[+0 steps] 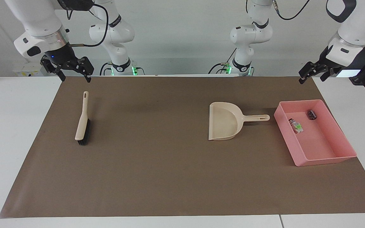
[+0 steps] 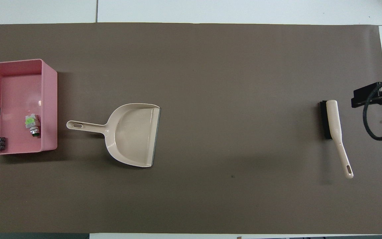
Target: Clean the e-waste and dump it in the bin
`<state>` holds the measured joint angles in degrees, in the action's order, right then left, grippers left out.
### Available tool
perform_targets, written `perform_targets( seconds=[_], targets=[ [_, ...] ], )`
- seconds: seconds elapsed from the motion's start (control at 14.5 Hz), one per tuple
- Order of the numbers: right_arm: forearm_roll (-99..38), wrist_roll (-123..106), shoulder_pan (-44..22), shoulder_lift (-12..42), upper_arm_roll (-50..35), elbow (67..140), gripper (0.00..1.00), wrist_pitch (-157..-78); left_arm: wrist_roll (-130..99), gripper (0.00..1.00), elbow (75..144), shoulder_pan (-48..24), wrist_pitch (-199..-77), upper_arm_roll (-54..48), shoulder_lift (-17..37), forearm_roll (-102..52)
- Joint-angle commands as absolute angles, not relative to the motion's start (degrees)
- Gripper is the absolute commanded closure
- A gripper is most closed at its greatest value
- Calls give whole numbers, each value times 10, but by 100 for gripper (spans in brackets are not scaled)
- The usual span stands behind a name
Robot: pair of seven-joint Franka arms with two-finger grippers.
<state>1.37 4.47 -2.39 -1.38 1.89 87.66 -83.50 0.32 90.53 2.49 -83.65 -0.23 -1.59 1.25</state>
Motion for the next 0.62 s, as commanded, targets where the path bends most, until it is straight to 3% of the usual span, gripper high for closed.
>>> perform_targets(
  seconds=[0.0, 0.55],
  targets=[
    [5, 52, -18, -17, 15, 886, 0, -839, 11, 2, 946, 25, -863, -4, -42, 9],
    [5, 52, -17, -17, 15, 887, 0, -838, 12, 2, 952, 22, -892, -6, -45, 30]
  ],
)
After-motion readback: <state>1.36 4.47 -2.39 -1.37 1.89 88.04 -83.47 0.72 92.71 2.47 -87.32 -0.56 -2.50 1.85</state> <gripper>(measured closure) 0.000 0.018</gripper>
